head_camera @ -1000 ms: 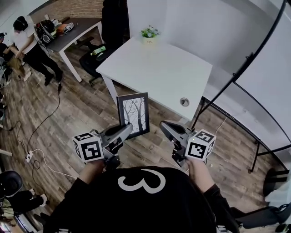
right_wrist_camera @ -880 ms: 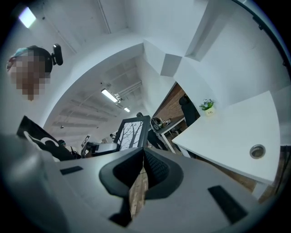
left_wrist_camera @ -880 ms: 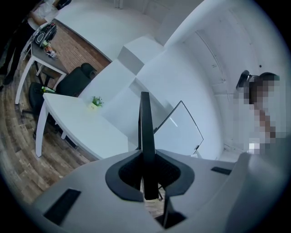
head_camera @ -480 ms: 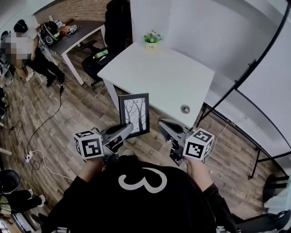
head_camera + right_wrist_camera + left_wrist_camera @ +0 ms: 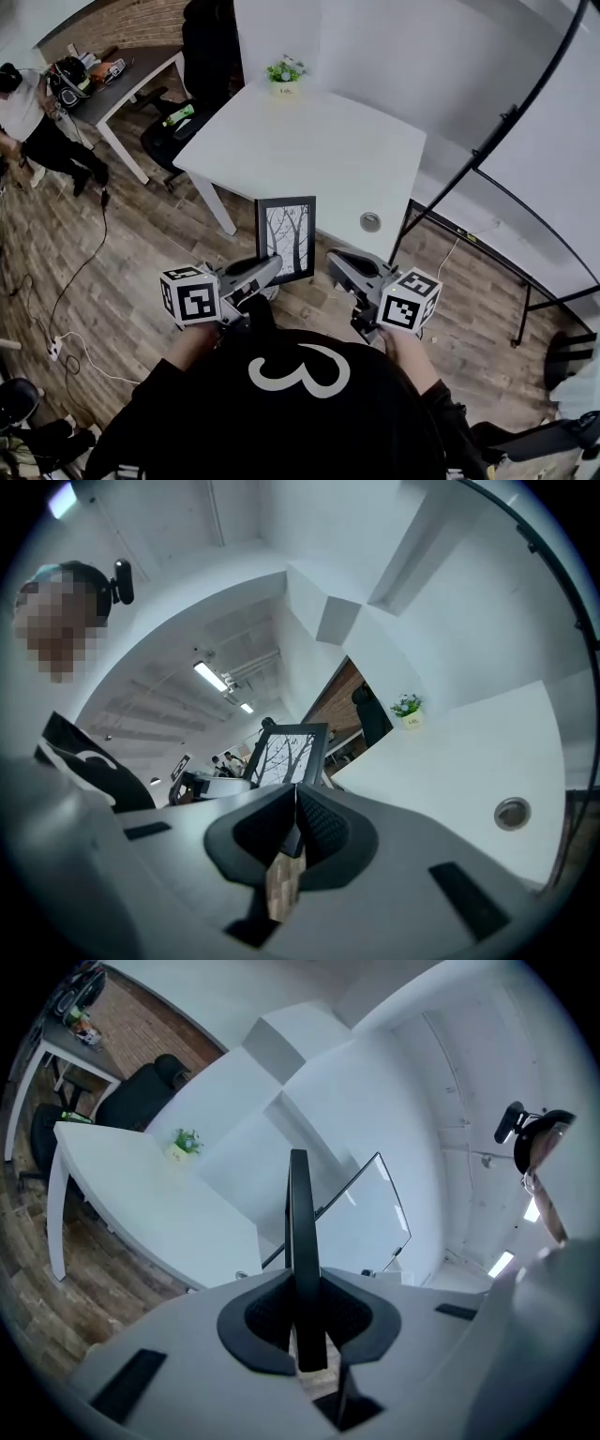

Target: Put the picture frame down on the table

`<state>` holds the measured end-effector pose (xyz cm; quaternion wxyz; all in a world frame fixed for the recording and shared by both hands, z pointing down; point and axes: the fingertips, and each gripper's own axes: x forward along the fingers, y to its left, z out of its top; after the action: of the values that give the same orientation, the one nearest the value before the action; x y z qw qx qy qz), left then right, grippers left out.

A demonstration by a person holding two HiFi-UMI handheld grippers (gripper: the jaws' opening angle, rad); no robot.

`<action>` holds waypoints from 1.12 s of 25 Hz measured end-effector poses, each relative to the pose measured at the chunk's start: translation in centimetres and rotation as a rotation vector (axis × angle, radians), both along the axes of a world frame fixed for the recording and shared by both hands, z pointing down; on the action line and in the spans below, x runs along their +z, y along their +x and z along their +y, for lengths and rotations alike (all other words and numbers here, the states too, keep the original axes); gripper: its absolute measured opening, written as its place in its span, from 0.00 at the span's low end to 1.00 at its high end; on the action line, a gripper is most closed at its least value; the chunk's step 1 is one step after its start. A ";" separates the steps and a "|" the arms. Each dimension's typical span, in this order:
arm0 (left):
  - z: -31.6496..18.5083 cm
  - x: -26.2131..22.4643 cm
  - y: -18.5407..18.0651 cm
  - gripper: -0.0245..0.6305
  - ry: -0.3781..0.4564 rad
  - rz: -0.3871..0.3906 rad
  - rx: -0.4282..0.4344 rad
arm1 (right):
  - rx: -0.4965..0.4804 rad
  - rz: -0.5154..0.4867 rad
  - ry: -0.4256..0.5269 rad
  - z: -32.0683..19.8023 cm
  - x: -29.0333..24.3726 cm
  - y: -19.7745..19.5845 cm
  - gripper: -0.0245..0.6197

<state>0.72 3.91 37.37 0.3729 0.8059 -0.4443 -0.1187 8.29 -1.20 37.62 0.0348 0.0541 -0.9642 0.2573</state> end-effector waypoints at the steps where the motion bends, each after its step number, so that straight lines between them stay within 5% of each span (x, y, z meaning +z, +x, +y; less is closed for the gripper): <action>1: -0.6 0.1 0.0 0.12 -0.001 0.001 0.014 | 0.009 -0.009 -0.018 -0.6 0.1 0.0 0.07; 28: -21.3 -0.6 -13.9 0.12 -0.058 -0.024 0.271 | 0.278 -0.025 -0.134 -19.5 0.1 -12.2 0.07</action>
<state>-13.21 -17.38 36.75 0.4032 0.8489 -0.3388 -0.0449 -3.93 -20.73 37.70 -0.0098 0.1813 -0.9285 0.3238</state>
